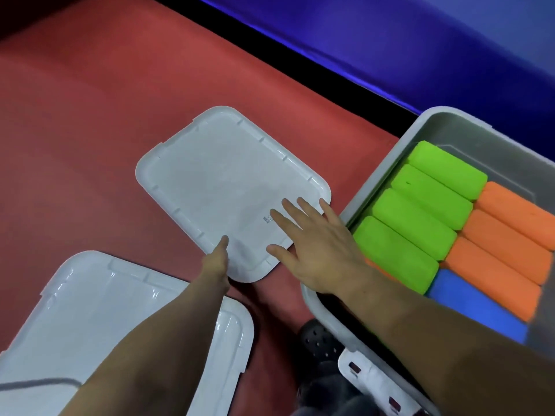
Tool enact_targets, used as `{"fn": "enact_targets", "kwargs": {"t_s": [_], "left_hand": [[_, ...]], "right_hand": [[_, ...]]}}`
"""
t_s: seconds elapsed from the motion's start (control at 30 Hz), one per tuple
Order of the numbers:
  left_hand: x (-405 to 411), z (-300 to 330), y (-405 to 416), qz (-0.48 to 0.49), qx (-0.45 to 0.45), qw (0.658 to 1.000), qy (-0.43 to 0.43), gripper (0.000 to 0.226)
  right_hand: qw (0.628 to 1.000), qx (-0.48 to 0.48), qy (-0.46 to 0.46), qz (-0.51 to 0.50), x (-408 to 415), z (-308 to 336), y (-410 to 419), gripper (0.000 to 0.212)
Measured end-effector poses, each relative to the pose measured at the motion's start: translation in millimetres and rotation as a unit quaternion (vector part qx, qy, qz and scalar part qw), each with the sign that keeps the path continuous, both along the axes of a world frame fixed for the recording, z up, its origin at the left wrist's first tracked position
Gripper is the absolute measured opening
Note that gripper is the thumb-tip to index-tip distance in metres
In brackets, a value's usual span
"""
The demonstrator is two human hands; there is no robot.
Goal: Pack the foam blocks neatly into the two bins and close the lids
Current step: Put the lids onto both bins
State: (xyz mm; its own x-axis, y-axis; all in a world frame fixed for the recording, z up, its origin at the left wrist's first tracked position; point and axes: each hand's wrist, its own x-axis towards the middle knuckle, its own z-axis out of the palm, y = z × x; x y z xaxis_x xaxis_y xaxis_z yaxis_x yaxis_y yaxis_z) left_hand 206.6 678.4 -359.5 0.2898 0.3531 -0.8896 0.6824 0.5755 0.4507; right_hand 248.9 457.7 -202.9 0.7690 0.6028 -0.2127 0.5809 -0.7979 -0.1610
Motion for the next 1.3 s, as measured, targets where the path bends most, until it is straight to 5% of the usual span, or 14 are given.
{"fn": "enact_targets", "kwargs": {"t_s": [0.23,0.37,0.5,0.67,1.0,1.3], "left_hand": [[23.0,38.9,-21.5,0.149,-0.083,0.984,-0.050,0.059],[33.8,61.5,-30.3,0.163,-0.027,0.984,-0.060,0.049],[49.8,102.7,-25.2,0.158,0.028,0.983,-0.093,0.065],[64.2,157.6,1.5,0.060,0.216,0.964,-0.140,0.071],[51.1,302.1,-22.1,-0.172,0.492,0.813,-0.259,0.055],[14.3,403.0,-141.7,-0.331,0.581,0.633,-0.391,0.040]], "right_hand": [[1.000,0.010,0.008,-0.019,0.4,-2.6,1.8,0.070],[1.000,0.020,0.019,-0.015,0.6,1.6,1.1,0.070],[0.996,0.048,0.066,-0.029,0.9,17.4,-3.3,0.069],[0.992,0.100,0.041,-0.063,2.0,71.2,-8.3,0.070],[0.976,0.145,-0.026,-0.162,-6.2,202.7,-59.8,0.073],[0.883,0.339,0.062,-0.319,-65.4,283.2,-110.2,0.081]]}}
